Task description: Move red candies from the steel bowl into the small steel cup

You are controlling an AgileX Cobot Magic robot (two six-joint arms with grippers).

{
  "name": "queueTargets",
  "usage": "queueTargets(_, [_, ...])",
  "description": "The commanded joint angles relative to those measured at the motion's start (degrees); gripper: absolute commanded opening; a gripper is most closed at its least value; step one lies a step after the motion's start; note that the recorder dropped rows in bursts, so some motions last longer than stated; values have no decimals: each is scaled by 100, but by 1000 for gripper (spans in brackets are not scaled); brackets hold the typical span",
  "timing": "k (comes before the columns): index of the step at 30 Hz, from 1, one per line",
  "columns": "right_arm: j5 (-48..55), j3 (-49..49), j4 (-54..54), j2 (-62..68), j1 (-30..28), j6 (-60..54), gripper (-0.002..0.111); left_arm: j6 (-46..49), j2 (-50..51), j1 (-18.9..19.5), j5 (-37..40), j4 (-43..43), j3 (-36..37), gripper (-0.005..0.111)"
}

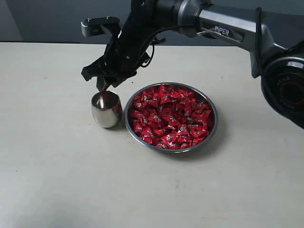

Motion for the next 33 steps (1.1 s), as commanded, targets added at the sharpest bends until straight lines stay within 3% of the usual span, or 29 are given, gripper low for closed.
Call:
queueTargets(1, [288,-39,-409,-357,-162,226,42,-21,-22,-16,-76,25,8,0])
queueTargets(11, [1117,490,-532,-611,-819,379,42,-21,-22,-16,-76,25,8,0])
queueTargets(16, [924,1193,-714,-633,-807,365,60,-21,-22,-16,-76,25,8,0])
queueTargets(23, [386,1656,-921,-608,-807,365,48,-21,-22,-16,-76,25,8,0])
queueTargets(33, [322,1656,-468,-438,-756,211,47,-21,-22,-16,-76,25,8,0])
